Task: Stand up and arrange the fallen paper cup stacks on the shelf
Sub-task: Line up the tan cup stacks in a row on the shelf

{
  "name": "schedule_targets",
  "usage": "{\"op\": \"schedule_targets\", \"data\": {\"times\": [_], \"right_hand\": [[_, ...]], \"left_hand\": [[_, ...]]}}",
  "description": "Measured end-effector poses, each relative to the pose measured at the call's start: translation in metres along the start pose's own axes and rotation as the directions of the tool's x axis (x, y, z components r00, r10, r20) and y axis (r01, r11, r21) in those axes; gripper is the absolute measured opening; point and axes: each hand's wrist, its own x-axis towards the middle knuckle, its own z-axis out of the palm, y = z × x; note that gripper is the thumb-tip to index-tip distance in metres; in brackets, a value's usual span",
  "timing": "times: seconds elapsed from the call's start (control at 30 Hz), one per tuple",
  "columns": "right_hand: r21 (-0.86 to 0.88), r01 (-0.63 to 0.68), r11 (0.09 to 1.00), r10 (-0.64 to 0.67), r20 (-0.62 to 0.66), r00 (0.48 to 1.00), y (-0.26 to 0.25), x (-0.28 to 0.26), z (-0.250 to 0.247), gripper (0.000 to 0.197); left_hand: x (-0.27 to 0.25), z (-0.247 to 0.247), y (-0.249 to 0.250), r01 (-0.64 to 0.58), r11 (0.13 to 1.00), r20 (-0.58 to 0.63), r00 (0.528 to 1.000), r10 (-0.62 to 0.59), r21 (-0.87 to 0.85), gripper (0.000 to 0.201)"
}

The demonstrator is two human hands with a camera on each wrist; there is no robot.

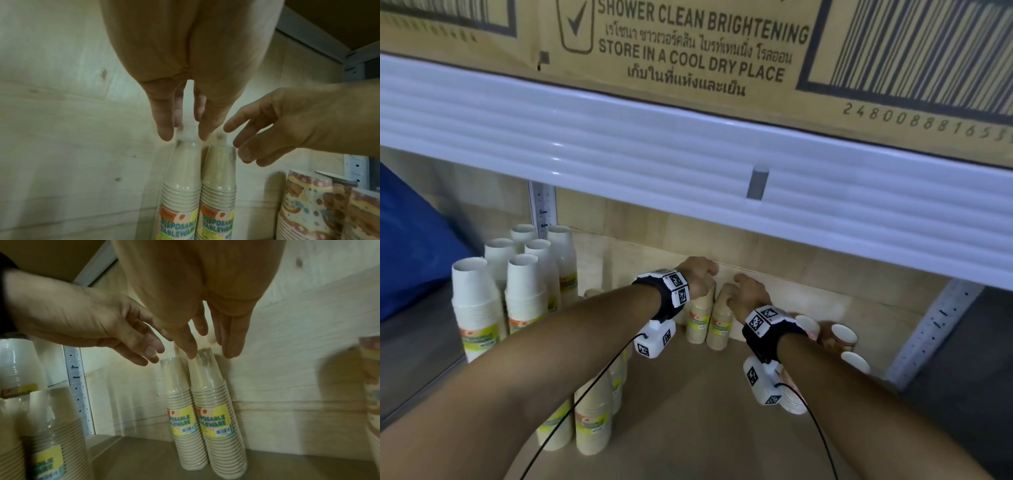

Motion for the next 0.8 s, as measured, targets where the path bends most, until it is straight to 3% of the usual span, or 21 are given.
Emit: {"op": "schedule_targets", "data": {"times": [0.1,0.37,0.57,0.8], "right_hand": [[0.003,-0.016,1.000,0.016,-0.012,1.000,-0.005,-0.007,-0.008,0.056],[-0.020,0.077,0.997,-0.078,-0.015,0.997,-0.043,-0.042,-0.020,0.037],[-0.019,0.181,0.983,-0.180,0.039,0.983,-0.085,-0.075,-0.013,0.042],[0.021,0.299,0.954,-0.300,0.106,0.948,-0.126,-0.118,0.009,0.027]], "left_hand": [[-0.007,-0.012,0.003,0.017,0.999,-0.050,0.999,-0.016,0.029,0.042],[-0.058,-0.058,0.011,0.067,0.994,-0.104,0.993,-0.058,0.087,0.036],[-0.107,-0.089,-0.002,0.155,0.982,-0.140,0.980,-0.139,0.105,0.034],[-0.167,-0.100,-0.028,0.258,0.956,-0.059,0.966,-0.253,0.138,0.031]]}}
